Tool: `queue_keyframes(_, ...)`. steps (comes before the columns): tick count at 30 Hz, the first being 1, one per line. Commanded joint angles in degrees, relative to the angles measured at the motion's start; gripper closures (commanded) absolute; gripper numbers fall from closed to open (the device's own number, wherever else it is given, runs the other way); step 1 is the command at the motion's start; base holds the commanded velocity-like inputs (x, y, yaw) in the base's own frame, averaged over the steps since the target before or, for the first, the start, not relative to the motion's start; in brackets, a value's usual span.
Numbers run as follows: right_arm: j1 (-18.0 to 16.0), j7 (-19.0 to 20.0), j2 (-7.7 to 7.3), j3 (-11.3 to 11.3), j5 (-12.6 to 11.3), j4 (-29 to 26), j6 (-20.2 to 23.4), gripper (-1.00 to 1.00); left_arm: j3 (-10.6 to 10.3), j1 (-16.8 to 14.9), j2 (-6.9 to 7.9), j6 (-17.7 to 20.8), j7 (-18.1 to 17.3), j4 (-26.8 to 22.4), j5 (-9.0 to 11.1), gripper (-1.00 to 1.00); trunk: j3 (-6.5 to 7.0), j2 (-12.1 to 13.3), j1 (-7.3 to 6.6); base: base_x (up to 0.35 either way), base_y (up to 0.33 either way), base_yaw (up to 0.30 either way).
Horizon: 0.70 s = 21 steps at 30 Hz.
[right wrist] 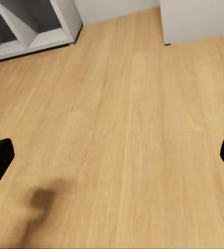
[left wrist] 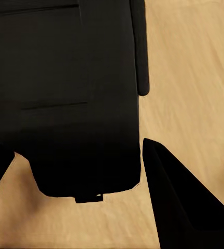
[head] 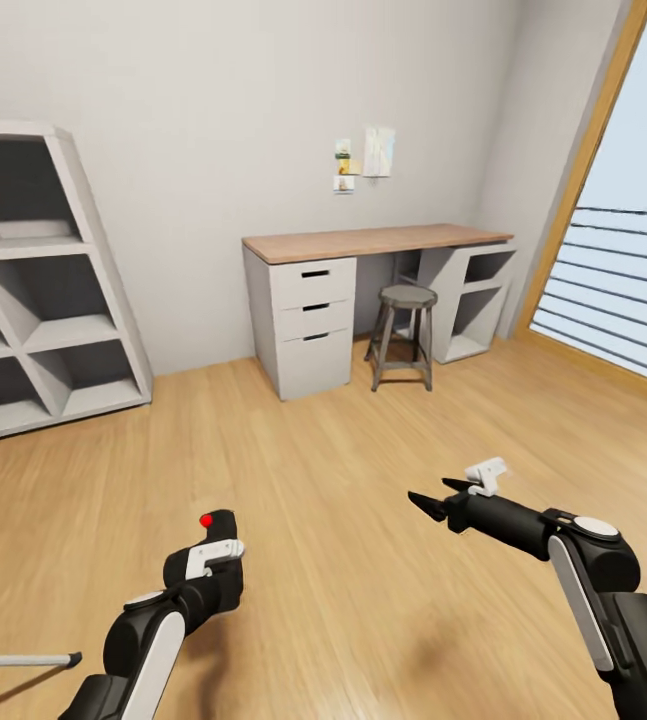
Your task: Attach the digital camera to the camera tripod in the bedroom.
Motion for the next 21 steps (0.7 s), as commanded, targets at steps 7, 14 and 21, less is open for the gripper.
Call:
queue_keyframes(7, -0.02, 3.51, -0.94, -0.28, -0.38, -0.03, 0.44, -1.00, -0.10, -0.05, -0.01, 0.22, 0.46, 0.17, 0.51, 1.00, 1.51, 0.08, -0.19, 0.000, 0.000, 0.285)
queue_keyframes(14, 0.14, 4.31, -1.66, -0.32, -0.34, -0.03, 0.48, -1.00, -0.21, -0.05, -0.08, 0.22, 0.40, 1.12, 0.52, 1.00, 2.93, 1.33, -0.95, 0.000, 0.000, 0.285)
queue_keyframes(21, 0.16, 4.39, -1.78, -0.43, -0.30, -0.03, 0.52, -1.00, -0.24, -0.06, -0.10, 0.22, 0.46, 1.47, 0.48, 1.00, 4.16, 4.14, -2.49, 0.000, 0.000, 0.199)
